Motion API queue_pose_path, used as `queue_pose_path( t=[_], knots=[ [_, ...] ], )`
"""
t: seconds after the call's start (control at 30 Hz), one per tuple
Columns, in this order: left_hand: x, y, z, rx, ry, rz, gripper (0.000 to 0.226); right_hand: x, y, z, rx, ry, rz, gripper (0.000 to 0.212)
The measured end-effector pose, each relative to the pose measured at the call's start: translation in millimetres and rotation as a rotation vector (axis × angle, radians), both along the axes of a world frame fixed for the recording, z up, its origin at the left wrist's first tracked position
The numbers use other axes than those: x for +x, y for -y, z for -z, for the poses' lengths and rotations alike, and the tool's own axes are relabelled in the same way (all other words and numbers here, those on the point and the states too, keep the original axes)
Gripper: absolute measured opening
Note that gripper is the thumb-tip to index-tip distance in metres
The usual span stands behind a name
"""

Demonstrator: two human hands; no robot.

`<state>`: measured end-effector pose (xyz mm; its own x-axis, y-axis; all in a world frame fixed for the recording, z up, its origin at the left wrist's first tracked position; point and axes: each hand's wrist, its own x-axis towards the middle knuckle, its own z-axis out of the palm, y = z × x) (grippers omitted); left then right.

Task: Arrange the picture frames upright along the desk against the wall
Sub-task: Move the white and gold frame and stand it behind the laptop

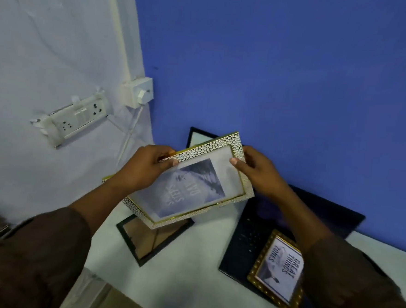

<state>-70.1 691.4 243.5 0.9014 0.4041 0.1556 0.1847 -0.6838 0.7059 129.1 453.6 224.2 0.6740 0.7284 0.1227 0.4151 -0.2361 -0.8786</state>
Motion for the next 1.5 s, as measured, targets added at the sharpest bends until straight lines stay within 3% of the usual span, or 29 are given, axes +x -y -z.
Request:
queue_pose_path(
  t=[0.1, 0.23, 0.47, 0.57, 0.7, 0.8, 0.87, 1.03, 1.17, 1.3, 1.5],
  knots=[
    [12.9, 26.6, -15.2, -0.010, 0.013, 0.071, 0.010, -16.0, 33.3, -9.0, 0.116, -0.027, 0.141, 0.028],
    [27.6, 61.0, -31.6, -0.001, 0.023, 0.169, 0.014, -39.0, 69.2, -19.2, 0.273, -0.058, 0.380, 0.045],
    [12.8, 122.8, -26.8, -0.077, 0.376, 0.113, 0.019, -70.8, 123.0, -22.6, 0.361, -0.075, 0.746, 0.049],
    [-2.2, 143.0, 4.3, -0.277, 0.288, 0.145, 0.007, -87.0, 148.1, -20.7, 0.439, -0.118, 0.883, 0.044],
    [4.0, 173.5, 46.0, -0.513, -0.004, 0.153, 0.023, -101.2, 190.7, -26.1, 0.616, -0.215, 1.016, 0.054],
    [21.0, 205.3, 57.0, -0.840, -0.284, 0.159, 0.027, -107.9, 222.3, -30.5, 0.700, -0.295, 1.086, 0.049],
    [31.8, 226.6, 57.7, -0.979, -0.374, 0.181, 0.028, -112.7, 238.0, -31.8, 0.815, -0.362, 1.113, 0.040],
    [75.6, 288.6, 49.8, -1.165, -0.228, 0.311, 0.012, -111.1, 290.8, -25.7, 1.022, -0.455, 1.118, 0.033],
    [115.9, 323.5, 45.4, -1.140, -0.098, 0.391, 0.012, -89.6, 344.3, -14.9, 1.161, -0.449, 1.019, 0.037],
    [168.2, 362.2, 34.8, -1.017, -0.049, 0.443, 0.012, -42.7, 421.5, -10.9, 1.075, -0.341, 1.009, 0.030],
    [243.9, 422.8, 29.2, -0.819, -0.105, 0.449, 0.007, 36.9, 535.1, 18.0, 0.426, -0.208, 1.020, 0.020]
  ],
)
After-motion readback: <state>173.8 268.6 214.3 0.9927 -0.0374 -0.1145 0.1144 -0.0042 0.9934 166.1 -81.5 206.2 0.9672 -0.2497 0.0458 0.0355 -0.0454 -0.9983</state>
